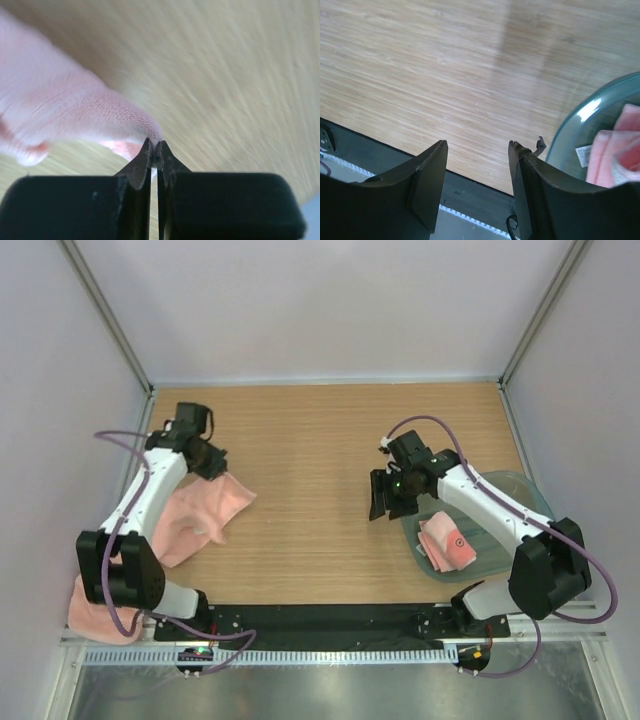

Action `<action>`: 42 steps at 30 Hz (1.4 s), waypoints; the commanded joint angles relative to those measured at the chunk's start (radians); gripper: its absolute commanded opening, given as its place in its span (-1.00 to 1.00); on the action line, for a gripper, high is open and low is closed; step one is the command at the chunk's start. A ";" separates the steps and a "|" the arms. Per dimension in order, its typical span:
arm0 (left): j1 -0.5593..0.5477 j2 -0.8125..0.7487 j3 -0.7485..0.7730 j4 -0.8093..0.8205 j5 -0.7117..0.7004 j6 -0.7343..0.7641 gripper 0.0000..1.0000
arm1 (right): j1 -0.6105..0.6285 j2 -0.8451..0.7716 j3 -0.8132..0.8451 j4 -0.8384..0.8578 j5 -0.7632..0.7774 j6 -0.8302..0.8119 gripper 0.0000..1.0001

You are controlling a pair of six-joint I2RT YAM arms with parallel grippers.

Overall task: Roll the towels
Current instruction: Move the towel to the center of the board

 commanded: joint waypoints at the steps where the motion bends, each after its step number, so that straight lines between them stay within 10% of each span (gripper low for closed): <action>1: -0.155 0.089 0.153 0.055 -0.087 -0.214 -1.00 | -0.030 -0.040 0.094 -0.061 0.056 -0.046 0.17; 8: -0.376 0.358 0.484 0.134 -0.095 -0.265 -0.85 | -0.097 -0.043 0.174 -0.082 0.110 -0.041 0.23; 13: -0.385 0.418 0.580 0.130 0.013 -0.141 0.21 | -0.094 -0.067 0.141 0.020 -0.143 -0.006 0.29; 19: -0.370 0.283 0.476 0.049 -0.061 0.057 0.99 | 0.046 -0.003 0.048 0.287 -0.260 0.132 0.29; 29: -0.101 -0.154 0.139 -0.054 -0.018 0.241 1.00 | 0.245 0.404 0.290 0.364 -0.162 0.240 0.28; 42: -0.072 -0.418 -0.003 -0.167 -0.152 0.405 1.00 | 0.294 0.714 0.522 0.360 -0.160 0.279 0.26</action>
